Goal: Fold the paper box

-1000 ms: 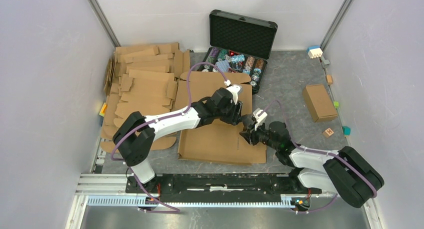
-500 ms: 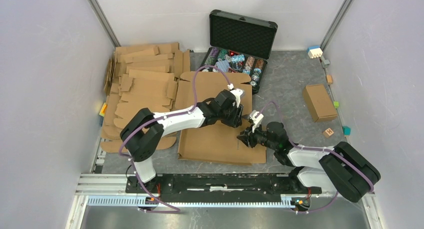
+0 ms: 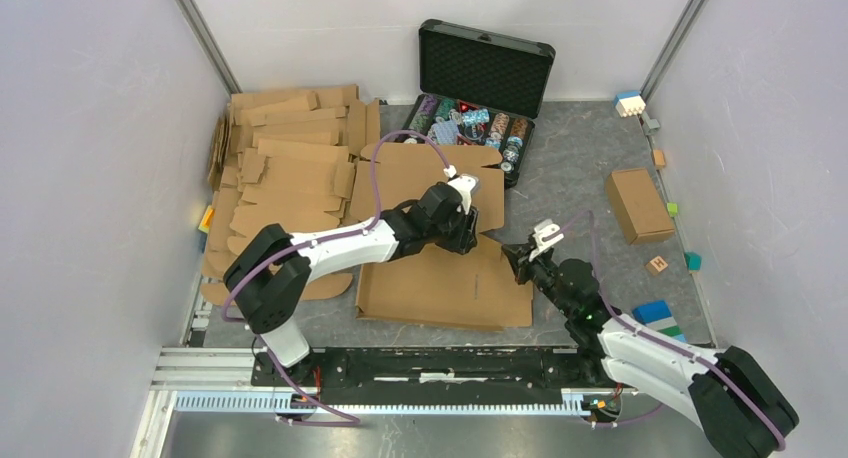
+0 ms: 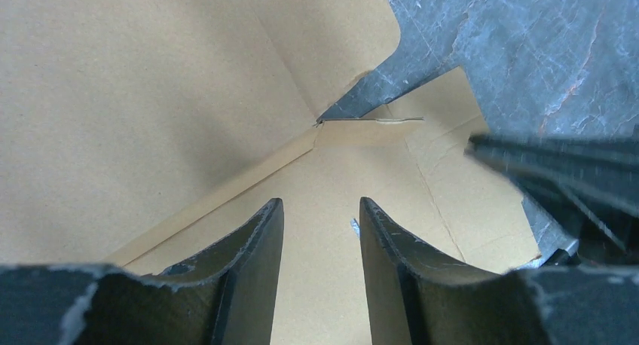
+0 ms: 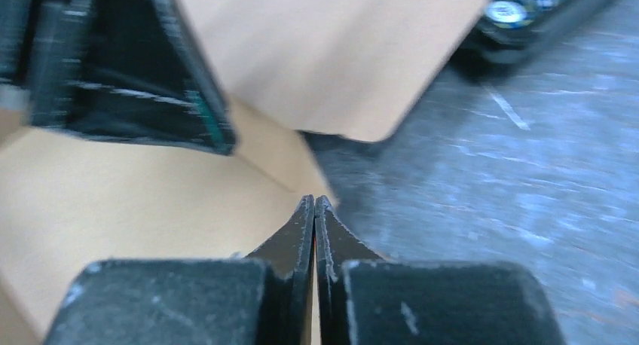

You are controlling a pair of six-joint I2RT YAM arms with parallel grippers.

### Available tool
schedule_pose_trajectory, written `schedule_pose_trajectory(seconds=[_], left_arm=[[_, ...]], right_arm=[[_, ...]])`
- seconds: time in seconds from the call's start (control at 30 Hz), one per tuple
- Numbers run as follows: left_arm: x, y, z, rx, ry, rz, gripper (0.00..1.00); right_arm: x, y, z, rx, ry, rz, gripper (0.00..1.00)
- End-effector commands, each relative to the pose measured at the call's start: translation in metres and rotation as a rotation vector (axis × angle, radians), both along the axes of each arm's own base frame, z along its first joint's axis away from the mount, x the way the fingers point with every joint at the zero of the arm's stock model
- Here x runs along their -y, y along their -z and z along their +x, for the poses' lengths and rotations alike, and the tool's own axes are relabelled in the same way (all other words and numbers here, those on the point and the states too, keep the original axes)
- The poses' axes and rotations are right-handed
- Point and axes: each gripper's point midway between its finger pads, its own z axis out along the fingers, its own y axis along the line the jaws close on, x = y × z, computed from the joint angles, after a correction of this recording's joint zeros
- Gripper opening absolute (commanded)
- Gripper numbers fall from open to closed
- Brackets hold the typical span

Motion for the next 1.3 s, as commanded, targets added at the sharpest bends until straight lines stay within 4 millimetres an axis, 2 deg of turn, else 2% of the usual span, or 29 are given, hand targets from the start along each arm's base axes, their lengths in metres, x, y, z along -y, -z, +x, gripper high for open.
schedule_pose_trajectory(seconds=[0.0,0.13,0.27,0.4,0.63,0.87,1.27], left_arm=[[0.001,-0.03,0.011,0.099,-0.026,-0.062,0.49],[0.002,-0.032,0.01,0.1,-0.02,-0.073,0.49],[0.004,-0.033,0.009,0.097,-0.009,-0.084,0.49],[0.007,-0.033,0.009,0.1,-0.001,-0.094,0.5],[0.012,-0.026,0.006,0.075,0.027,-0.094,0.51],[0.016,-0.02,0.005,0.056,0.044,-0.08,0.51],[0.013,0.002,0.009,0.01,0.03,0.012,0.46]], right_arm=[[0.051,0.014,0.019,-0.031,0.312,-0.044,0.0],[0.049,0.022,0.027,-0.1,0.342,-0.087,0.0],[0.022,0.034,0.032,-0.18,0.228,-0.131,0.0],[-0.007,0.027,0.033,-0.191,0.108,-0.086,0.0],[-0.033,0.018,0.016,-0.154,-0.068,-0.021,0.0],[-0.047,0.02,0.006,-0.162,-0.165,-0.014,0.0],[-0.047,0.026,0.006,-0.179,-0.162,-0.033,0.0]])
